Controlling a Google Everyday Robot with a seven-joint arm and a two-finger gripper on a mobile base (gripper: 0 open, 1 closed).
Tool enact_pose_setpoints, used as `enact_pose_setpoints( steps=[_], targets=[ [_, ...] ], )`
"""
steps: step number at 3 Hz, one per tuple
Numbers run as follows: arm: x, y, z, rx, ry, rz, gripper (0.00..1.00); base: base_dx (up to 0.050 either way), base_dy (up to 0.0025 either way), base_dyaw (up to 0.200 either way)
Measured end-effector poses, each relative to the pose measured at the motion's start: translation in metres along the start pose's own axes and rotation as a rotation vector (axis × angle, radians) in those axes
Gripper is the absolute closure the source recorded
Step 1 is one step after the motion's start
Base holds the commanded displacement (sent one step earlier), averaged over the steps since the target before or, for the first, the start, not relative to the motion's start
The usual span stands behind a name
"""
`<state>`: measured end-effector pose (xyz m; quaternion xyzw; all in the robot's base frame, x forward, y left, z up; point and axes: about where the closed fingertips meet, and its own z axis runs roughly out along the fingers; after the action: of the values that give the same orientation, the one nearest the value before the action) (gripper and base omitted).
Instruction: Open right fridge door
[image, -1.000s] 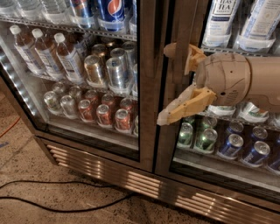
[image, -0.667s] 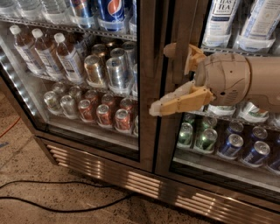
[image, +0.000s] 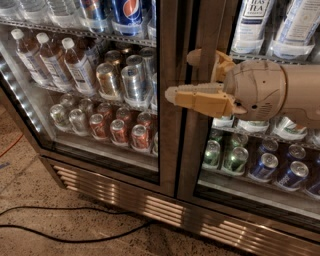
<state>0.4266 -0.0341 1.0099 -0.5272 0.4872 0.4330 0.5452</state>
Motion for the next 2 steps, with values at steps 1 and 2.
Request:
enact_pose_setpoints(
  steps=[1,2],
  targets=[
    [0.0000,0.0000,0.0000,0.000,0.000,0.000,0.88,0.000,0.00000,0.000],
    [0.0000,0.0000,0.0001,0.000,0.000,0.000,1.00,0.000,0.00000,0.000]
  ],
)
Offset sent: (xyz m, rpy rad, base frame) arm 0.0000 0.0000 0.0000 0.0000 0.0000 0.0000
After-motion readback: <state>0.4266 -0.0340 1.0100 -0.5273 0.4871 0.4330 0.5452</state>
